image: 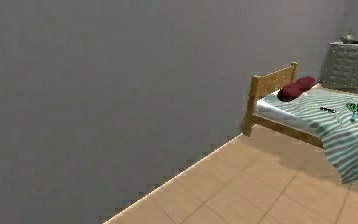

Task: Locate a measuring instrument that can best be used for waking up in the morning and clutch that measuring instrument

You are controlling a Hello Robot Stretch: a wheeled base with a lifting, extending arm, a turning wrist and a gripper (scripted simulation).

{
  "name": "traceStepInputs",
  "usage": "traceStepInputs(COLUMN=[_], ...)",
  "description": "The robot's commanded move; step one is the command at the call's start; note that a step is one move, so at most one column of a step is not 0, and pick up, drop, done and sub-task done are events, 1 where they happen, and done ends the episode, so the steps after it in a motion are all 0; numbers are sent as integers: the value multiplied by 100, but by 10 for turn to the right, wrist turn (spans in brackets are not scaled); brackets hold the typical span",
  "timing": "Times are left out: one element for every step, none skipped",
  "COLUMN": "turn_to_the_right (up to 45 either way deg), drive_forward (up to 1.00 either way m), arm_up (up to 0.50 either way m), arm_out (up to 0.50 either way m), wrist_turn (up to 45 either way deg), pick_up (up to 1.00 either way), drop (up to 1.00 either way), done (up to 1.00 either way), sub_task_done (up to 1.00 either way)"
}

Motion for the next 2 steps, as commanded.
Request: traceStepInputs(turn_to_the_right=[420, 0], drive_forward=[0, 5], arm_up=[0, 0], arm_out=[0, 0], wrist_turn=[0, 0], pick_up=[0, 0], drop=[0, 0], done=[0, 0], sub_task_done=[0, 0])
